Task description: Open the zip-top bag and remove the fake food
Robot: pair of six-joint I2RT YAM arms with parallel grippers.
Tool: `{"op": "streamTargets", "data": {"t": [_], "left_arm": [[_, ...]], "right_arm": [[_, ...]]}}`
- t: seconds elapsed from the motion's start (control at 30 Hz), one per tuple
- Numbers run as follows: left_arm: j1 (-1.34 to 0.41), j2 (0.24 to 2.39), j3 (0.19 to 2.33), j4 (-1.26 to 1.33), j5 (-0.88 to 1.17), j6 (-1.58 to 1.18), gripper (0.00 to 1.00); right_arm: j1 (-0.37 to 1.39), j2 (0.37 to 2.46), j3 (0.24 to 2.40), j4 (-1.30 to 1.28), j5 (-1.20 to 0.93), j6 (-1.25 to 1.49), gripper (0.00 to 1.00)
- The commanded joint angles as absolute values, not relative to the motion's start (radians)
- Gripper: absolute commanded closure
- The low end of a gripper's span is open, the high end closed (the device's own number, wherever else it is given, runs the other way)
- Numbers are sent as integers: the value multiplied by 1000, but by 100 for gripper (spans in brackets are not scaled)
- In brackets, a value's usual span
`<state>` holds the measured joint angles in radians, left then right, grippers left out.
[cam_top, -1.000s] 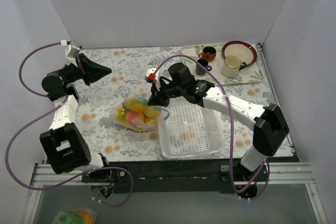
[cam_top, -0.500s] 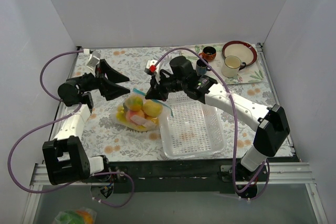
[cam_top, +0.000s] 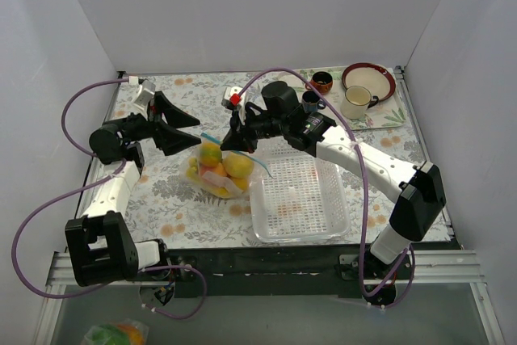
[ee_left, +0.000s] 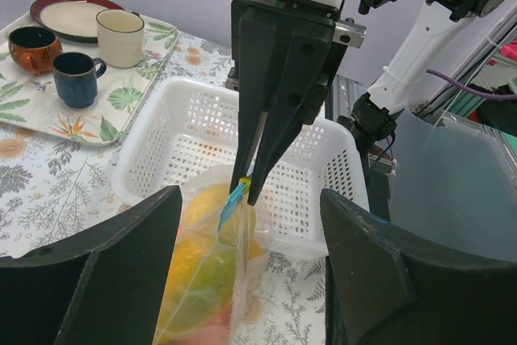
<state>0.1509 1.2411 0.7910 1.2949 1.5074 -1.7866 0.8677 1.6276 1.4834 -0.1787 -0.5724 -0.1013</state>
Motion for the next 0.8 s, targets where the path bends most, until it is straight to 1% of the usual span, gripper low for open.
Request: {"op": "streamTargets", "data": {"t": [0.0,0.37,0.43,0.47,0.5,0.53,0.6,0.67,0.7,0.73,0.77], "left_arm": [[146,1249,781,1707,1795,-1755,32],[121,1266,775,1703,1793,-1736,35],[109,1267,784,1703,1792,-1736,45],[104,1267,785,1703,1793,-1738,53],[101,1269,787,1706,1793,-1738,67],[98,1273,791,1709,1793,-1741,73],[95,1279,798,1710,1792,-1743,83],[95,1282,799,1710,1793,-1746,84],[95,1284,798,1710,1793,-1746,88],[95,1284,796,1712,1795,-1746,98],[95,1285,793,1712,1793,-1746,100]], "right_arm": [[867,1623,1560,-150,-604,-84,99],[868,1683,1675,-181,-644,-72,99],[868,1687,1677,-179,-644,-71,99],[868,1692,1677,-179,-646,-69,99],[868,1692,1678,-179,-646,-69,99],[870,1695,1678,-181,-646,-71,99],[868,1700,1680,-183,-646,-71,99],[868,1700,1680,-184,-643,-75,99],[868,1700,1680,-186,-638,-80,99],[868,1698,1678,-186,-634,-81,99],[868,1692,1671,-186,-629,-84,99]]}}
